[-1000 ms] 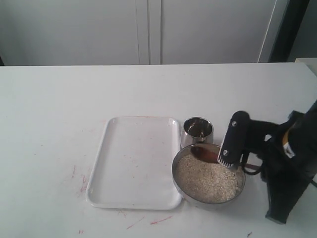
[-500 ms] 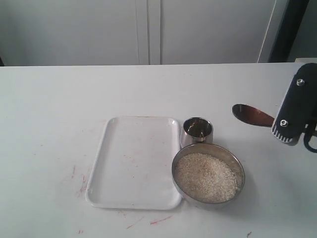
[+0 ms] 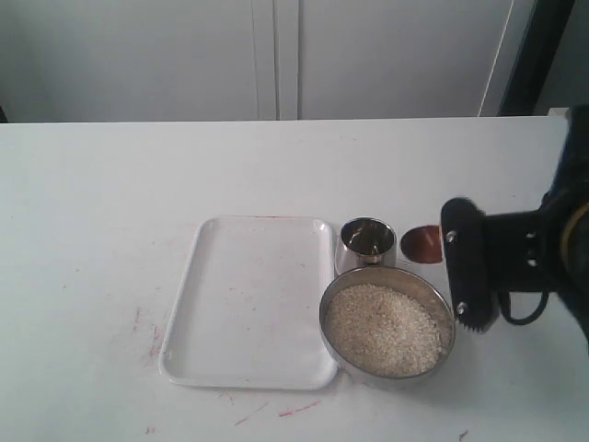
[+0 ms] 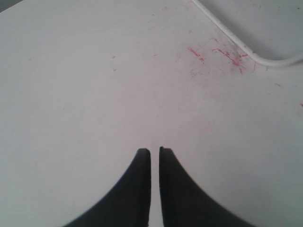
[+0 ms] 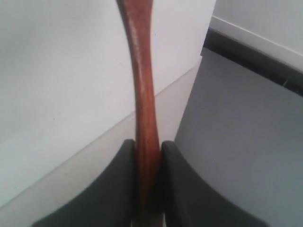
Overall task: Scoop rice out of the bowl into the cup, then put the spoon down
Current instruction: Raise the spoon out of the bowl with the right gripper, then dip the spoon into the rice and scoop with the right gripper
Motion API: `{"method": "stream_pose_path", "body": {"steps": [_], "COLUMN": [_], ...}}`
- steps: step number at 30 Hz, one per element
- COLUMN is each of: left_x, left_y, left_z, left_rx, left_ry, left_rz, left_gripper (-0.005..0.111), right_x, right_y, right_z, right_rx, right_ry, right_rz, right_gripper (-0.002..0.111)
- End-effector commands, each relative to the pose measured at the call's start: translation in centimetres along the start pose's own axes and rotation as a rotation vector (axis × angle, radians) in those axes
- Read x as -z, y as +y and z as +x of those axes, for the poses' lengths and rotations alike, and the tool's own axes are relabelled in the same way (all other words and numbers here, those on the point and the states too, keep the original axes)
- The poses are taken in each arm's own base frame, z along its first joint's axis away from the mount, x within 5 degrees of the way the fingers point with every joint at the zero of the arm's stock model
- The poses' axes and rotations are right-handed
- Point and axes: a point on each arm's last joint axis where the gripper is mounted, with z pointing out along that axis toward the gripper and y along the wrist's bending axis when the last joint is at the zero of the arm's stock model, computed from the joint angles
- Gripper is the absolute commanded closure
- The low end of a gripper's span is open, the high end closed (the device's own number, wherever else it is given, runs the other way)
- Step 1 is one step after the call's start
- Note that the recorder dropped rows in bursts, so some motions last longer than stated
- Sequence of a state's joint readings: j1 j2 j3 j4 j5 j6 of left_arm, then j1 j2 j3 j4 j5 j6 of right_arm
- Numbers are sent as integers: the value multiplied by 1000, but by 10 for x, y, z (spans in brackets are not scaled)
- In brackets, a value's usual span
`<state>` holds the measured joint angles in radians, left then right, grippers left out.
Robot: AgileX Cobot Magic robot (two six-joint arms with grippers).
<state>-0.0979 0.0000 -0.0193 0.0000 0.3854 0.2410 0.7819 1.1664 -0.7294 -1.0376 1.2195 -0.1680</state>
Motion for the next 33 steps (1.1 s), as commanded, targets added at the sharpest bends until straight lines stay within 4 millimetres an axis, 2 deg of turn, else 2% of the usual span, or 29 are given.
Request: {"method": "stream_pose_path", "body": {"steps": [1,4,10,16,33], "left_x": [-1,-1,-1,-1,-1], "left_y": [-2,-2,-2,-2,-2], "left_z": [7,7,7,7,7], "left_rx": [9,9,9,9,9], "left_ry": [55,55,55,55,55], "left_rz": [21,21,21,21,21], "left_gripper": [92,92,92,92,92], "right_x": [-19,-24,-32,-48,-61], "right_y": [12,16,27,41,53], "right_z": [-19,-28,-47,-64,-77], "right_rx": [114,129,97,199,306], "right_ry": [75,81,7,44,87], "right_rz": [147,189,155,121,111], "right_gripper": [108,108,108,108,108]}}
